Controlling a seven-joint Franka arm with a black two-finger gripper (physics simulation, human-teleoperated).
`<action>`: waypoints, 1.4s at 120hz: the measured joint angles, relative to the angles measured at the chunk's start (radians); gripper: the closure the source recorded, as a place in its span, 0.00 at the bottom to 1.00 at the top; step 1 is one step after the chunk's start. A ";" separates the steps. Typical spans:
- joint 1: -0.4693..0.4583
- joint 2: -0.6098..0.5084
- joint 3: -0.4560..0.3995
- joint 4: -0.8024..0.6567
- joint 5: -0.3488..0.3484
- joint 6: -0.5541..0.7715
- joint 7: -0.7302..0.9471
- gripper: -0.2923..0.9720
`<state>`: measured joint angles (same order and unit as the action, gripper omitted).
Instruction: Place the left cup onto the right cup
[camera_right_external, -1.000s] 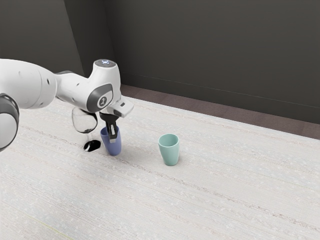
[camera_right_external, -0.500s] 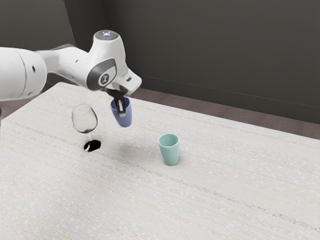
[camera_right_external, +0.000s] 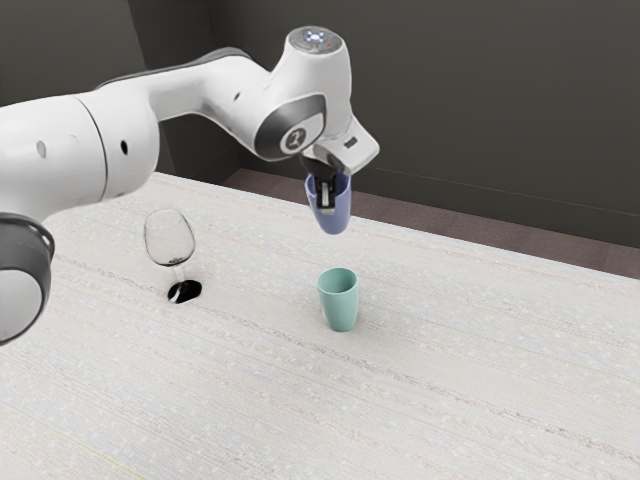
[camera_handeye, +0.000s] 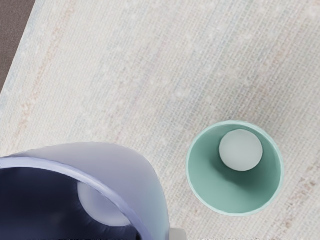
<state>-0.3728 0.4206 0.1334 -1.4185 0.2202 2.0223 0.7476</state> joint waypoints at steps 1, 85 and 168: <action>0.000 -0.001 0.000 -0.001 -0.001 -0.004 0.000 0.85; -0.022 0.087 -0.023 0.032 -0.053 -0.136 0.033 0.85; 0.001 0.135 -0.019 0.024 -0.116 -0.108 0.048 0.55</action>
<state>-0.3720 0.5556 0.1140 -1.3947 0.1042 1.9145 0.7955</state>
